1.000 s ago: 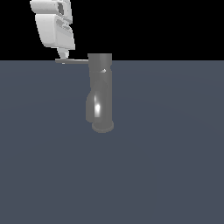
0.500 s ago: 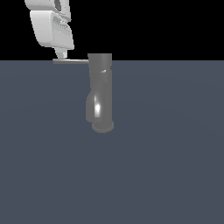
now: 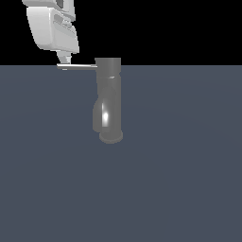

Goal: Turn on the faucet by rotating a designated handle.

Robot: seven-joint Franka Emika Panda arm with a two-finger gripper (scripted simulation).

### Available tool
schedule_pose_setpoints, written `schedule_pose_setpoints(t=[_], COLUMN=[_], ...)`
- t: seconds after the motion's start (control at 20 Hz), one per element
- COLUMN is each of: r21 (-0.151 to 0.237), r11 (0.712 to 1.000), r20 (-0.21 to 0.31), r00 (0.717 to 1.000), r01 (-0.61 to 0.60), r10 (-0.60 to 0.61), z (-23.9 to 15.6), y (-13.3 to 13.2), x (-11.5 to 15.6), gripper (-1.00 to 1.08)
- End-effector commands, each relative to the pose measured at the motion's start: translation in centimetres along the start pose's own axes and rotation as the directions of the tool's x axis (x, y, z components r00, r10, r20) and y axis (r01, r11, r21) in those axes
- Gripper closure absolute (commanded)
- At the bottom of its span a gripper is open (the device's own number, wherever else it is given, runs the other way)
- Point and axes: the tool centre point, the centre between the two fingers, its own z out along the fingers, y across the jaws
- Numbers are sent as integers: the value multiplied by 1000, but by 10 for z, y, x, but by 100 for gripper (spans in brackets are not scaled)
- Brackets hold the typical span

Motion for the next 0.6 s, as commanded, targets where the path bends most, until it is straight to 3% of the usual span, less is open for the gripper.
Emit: schedule_pose_setpoints(t=[0.0, 0.55], r21=[-4, 0], r11=[1000, 1000], r20=[-1, -2], r00=[1000, 1000], r01=[2, 0], r10=[-2, 0], z=[0, 0], y=[8, 26], x=[-1, 6], gripper=[108, 108])
